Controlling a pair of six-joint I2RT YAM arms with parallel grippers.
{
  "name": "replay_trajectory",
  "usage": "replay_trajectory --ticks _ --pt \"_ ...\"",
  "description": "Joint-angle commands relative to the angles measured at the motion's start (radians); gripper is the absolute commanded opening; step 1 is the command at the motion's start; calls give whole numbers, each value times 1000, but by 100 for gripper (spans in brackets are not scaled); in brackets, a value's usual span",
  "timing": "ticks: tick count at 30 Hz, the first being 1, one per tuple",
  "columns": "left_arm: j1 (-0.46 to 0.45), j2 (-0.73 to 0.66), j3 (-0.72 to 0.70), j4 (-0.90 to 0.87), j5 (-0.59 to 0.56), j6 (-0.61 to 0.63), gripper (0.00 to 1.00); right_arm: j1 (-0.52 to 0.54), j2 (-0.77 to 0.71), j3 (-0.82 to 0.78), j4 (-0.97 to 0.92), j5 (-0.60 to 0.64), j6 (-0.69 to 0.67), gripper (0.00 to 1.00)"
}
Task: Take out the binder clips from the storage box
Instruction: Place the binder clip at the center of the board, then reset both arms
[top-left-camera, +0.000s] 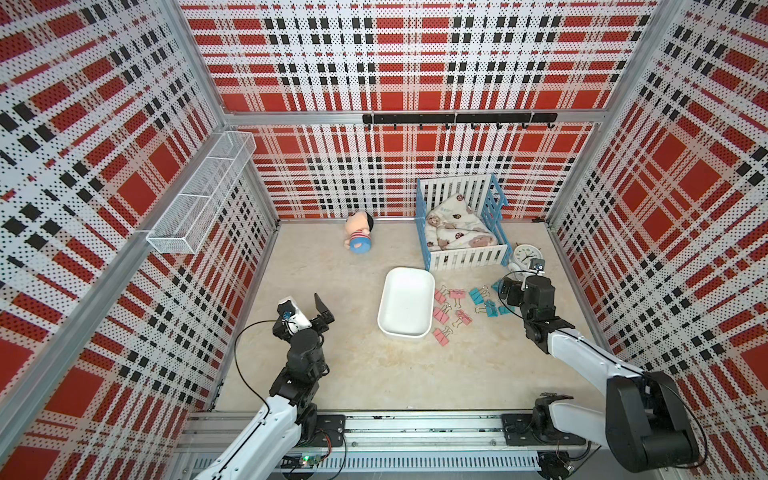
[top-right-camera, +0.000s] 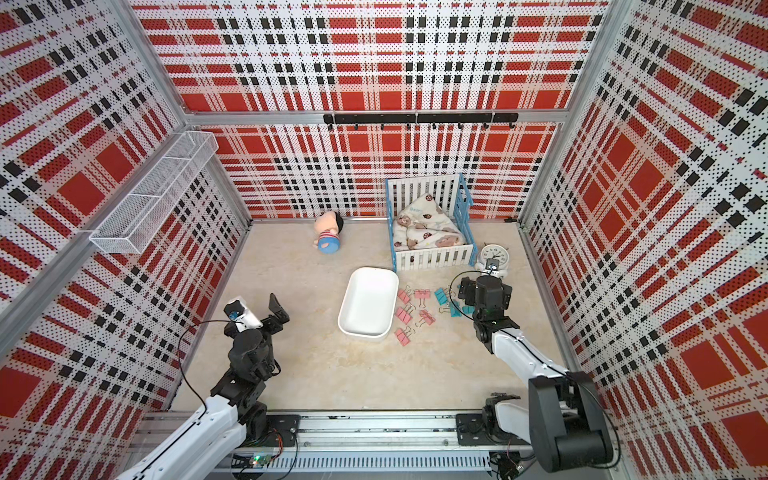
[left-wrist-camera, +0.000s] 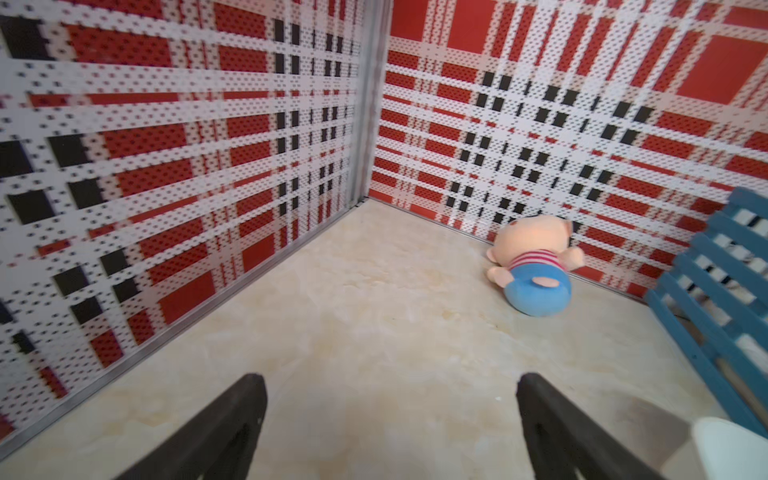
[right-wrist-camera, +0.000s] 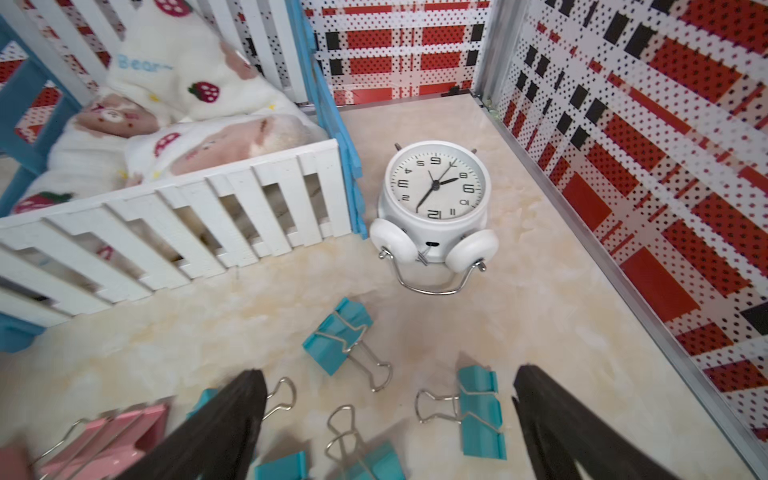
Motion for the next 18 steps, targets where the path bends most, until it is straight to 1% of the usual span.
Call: replay_trajectory --ticks 1,3,5,7,8,10,11,14,15,16,18 --pt "95 -2 -59 227 10 49 99 -17 83 -17 264 26 -27 100" --pt "151 20 -105 343 101 29 99 -17 142 6 267 37 -49 100" --pt "208 60 -134 444 169 6 99 -18 186 -10 335 28 -86 100" --pt "263 145 -133 515 196 -3 99 -19 214 -49 438 23 -116 100" --pt "287 184 -121 524 221 -3 99 -19 207 -44 421 13 -125 100" --pt "322 302 -85 557 279 -18 99 -21 211 -78 518 14 -151 100" --pt "327 361 -74 594 299 -25 99 -21 221 -98 574 15 -157 100" --pt "327 562 -34 745 334 -11 99 -22 270 -120 658 8 -163 100" --pt "326 611 -13 769 335 -9 99 -24 263 -116 628 3 -154 100" --pt "327 648 9 787 341 -6 99 -27 263 -123 642 -1 -154 100" --pt "314 712 39 837 330 38 99 -31 261 -133 659 -5 -150 100"
